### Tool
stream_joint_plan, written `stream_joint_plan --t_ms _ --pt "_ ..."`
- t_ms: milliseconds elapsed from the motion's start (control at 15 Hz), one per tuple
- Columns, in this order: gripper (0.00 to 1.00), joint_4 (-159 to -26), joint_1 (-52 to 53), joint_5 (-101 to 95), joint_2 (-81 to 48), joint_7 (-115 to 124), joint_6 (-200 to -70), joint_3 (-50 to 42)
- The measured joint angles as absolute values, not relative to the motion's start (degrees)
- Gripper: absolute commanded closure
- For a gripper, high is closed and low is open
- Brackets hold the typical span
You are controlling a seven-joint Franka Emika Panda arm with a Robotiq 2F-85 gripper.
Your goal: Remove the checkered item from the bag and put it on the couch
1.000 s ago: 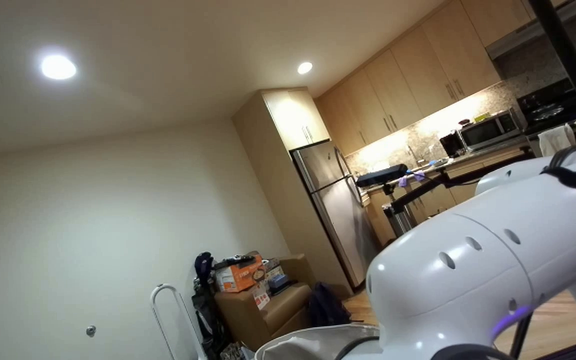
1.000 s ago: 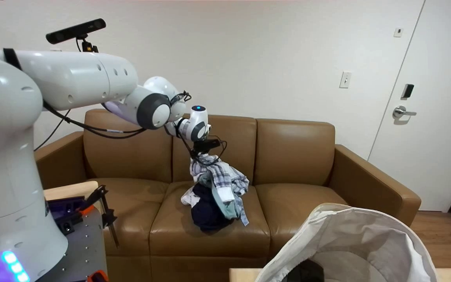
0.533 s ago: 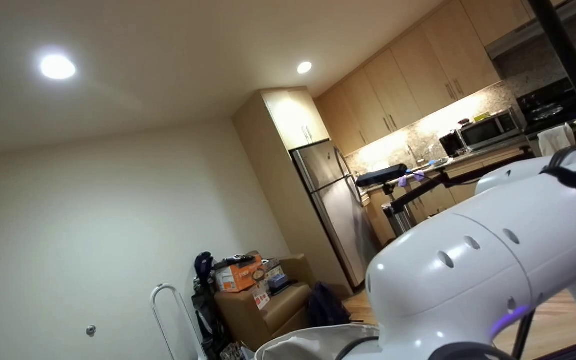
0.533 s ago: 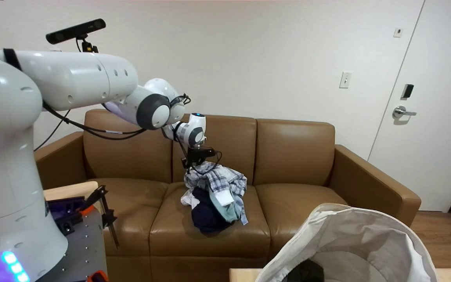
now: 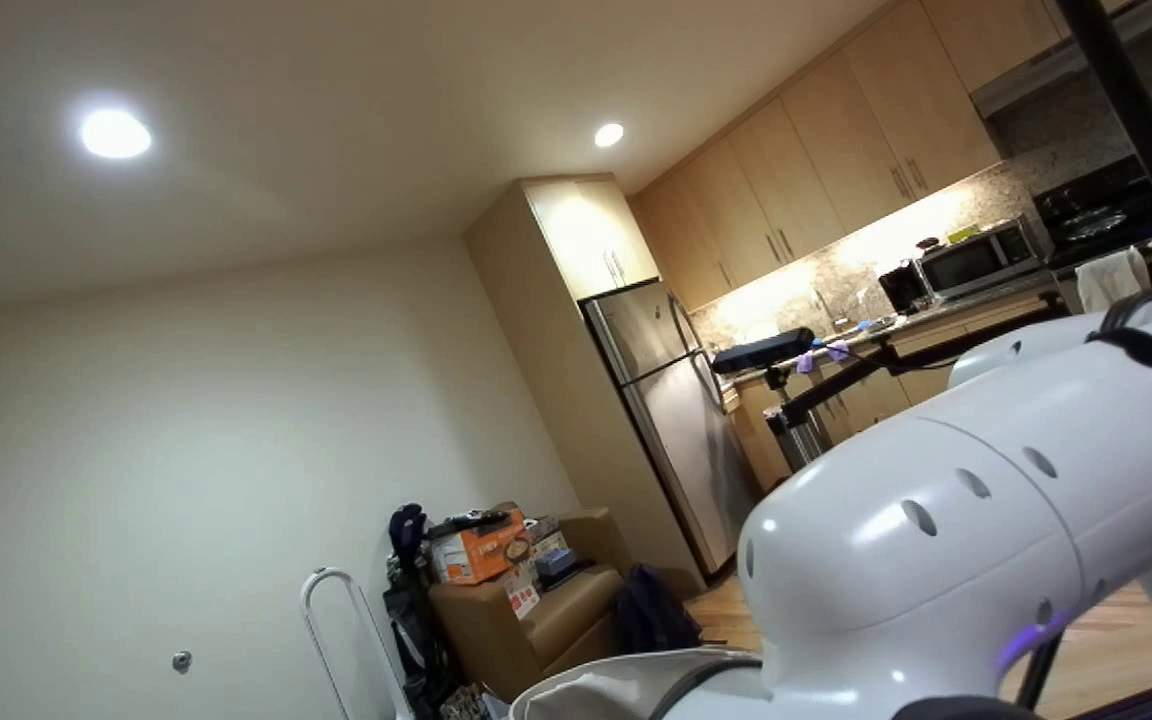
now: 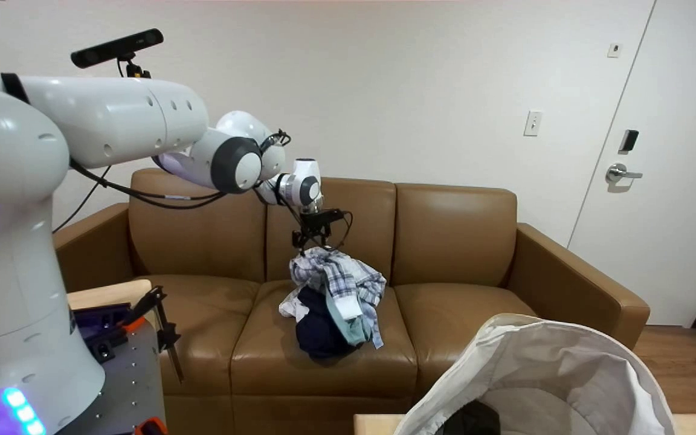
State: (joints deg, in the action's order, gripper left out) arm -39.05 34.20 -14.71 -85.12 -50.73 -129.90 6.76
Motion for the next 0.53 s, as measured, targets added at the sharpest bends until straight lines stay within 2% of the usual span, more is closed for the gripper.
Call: stream_joint_plan --t_ms 267,533 --pt "0.00 -33.80 34.94 -15.52 -84.64 -52.46 -127.04 4.55" --pt "0.00 -25.63 35.87 -16.54 -83.51 -49.53 -116.58 -0.96"
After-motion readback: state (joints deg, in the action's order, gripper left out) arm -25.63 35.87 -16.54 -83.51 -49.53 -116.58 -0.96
